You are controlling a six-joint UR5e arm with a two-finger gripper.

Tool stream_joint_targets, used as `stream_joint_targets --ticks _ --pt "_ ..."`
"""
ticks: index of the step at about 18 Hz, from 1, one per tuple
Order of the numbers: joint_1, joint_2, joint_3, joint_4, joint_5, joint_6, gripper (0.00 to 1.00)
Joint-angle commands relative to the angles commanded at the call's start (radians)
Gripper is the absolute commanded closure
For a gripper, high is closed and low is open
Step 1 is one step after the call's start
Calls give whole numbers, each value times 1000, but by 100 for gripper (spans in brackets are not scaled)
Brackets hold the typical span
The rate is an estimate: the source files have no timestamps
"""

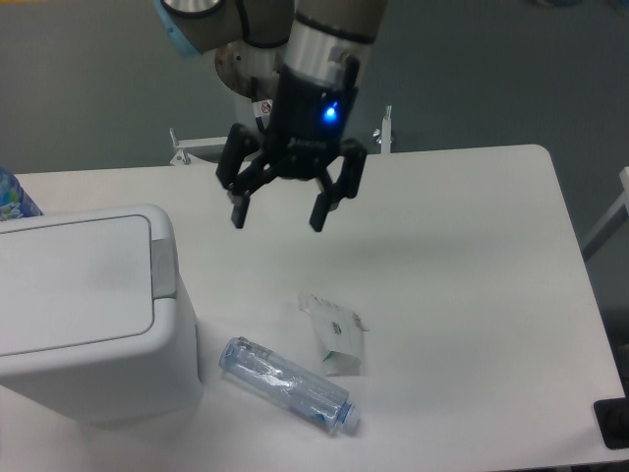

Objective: Open the trash can
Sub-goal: 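Move the open gripper down toward the white trash bin's lid edge, then push the gripper finger against the lid edge to flip the lid open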

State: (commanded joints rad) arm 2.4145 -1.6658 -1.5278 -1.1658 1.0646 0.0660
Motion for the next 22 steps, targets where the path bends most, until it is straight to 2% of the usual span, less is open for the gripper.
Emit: stream_joint_targets --ticks 14,22 --pt "-75 -48 -5 2 3 -3 0" --pt "-91 -61 -5 2 3 -3 0"
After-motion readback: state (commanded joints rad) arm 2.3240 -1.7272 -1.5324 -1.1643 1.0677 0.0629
